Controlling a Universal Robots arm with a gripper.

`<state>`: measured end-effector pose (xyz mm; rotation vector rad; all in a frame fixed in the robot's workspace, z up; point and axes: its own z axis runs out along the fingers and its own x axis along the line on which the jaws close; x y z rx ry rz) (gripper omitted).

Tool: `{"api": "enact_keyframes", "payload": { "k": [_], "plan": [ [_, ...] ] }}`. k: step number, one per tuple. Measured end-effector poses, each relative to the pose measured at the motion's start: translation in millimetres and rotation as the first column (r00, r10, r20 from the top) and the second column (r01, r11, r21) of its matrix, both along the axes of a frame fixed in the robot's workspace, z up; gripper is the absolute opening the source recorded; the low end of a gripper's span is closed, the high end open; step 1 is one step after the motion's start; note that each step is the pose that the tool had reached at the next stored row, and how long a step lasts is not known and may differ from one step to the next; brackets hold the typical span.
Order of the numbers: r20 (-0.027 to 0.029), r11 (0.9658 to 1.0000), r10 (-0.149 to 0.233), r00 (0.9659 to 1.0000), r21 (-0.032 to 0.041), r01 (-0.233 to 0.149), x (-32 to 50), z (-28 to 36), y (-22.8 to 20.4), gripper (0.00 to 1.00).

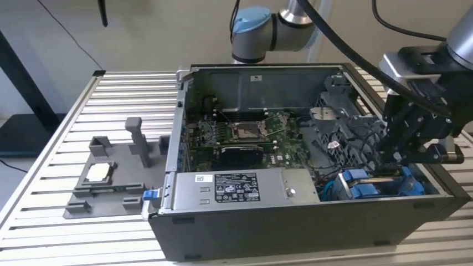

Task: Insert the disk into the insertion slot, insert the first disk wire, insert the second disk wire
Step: 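Insert the second disk wire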

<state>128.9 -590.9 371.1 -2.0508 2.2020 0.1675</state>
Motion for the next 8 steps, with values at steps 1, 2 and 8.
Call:
{"api": "enact_keyframes", "payload": {
  "k": [1,2,8],
  "plan": [
    [0.0000,1.0000,0.000,1.0000,0.0002,0.000,0.0,1.0,0.0,0.30],
    [0.0000,1.0000,0.000,1.0000,0.0004,0.000,0.0,1.4,0.0,0.30],
    [0.0000,1.0000,0.000,1.0000,0.0002,0.000,0.0,1.7,0.0,0.30]
  ]
}}
